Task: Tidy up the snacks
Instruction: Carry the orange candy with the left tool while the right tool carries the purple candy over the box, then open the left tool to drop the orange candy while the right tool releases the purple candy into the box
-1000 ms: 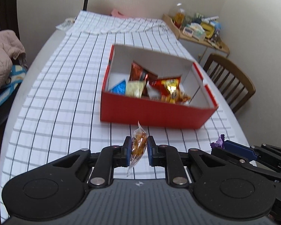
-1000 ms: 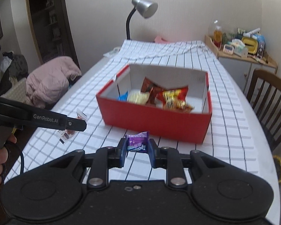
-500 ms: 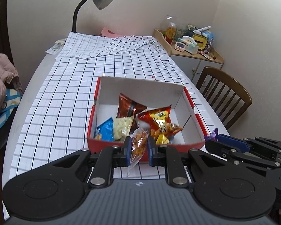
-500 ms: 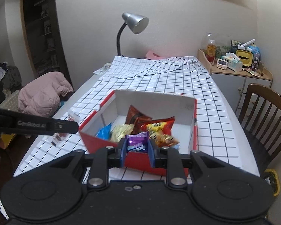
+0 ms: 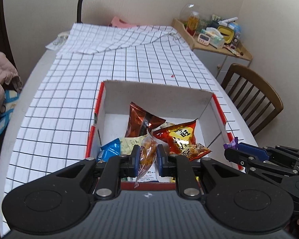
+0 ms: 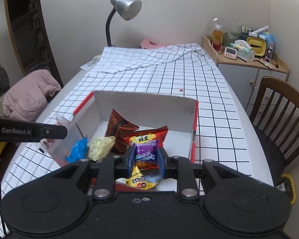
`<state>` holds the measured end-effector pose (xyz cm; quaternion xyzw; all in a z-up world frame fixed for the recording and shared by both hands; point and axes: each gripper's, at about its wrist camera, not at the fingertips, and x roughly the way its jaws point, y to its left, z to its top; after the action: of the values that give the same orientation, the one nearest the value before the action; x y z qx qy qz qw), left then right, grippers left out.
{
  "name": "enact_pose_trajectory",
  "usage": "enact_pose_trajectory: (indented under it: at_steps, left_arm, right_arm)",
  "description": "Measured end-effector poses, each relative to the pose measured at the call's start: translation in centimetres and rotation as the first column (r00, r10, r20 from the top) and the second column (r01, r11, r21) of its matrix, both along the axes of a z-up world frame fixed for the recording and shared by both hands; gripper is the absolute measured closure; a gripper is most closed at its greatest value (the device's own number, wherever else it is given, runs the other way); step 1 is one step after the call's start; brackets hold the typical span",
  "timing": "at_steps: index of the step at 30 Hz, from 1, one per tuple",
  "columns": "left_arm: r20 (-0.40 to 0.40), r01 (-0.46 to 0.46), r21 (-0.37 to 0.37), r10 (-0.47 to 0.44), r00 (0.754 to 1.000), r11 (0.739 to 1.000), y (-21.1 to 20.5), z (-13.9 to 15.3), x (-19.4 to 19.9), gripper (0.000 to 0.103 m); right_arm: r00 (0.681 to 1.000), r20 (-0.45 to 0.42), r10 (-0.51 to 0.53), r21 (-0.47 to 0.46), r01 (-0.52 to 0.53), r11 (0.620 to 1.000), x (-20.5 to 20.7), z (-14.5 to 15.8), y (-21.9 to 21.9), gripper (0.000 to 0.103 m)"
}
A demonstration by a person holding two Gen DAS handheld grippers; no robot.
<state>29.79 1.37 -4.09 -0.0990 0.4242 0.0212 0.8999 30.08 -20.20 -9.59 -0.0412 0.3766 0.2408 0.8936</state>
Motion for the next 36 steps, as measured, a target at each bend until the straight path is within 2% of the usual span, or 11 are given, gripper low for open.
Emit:
enact_pose_trajectory:
  at_steps: [8,15,28,36]
  left_arm:
    - [-0.069,0.001,-0.001,-0.001,0.998,1.000,-0.3,-2.8,3.2,0.086]
    - [-0.126,0.038,0.005,-0.037,0.991,0.999,-1.4,-5.0,5.2,0.086]
    - [-0.223,0.055,0.008,-0.052,0.974,0.998,-2.9,-8.2,7.5,0.086]
    - [-0.251,0.042,0.014,-0.037,0.967,0.999,-3.2,-9.1,8.1,0.084]
  right_arm:
    - [0.997,-0.077,0.020,-0.058,-0.024,0.998,2.9,-2.9,0.9,0.080]
    - [0.990,-0.131,0.061,-0.093,-0.074,0.993,3.6,-4.6,1.6,0.079]
    - [0.981,-0.161,0.109,-0.133,-0.131,0.982,4.8,-6.4,2.4,0.075]
    - [0.973,-0.181,0.141,-0.119,-0.164,0.979,5.3,-6.3,2.4,0.073]
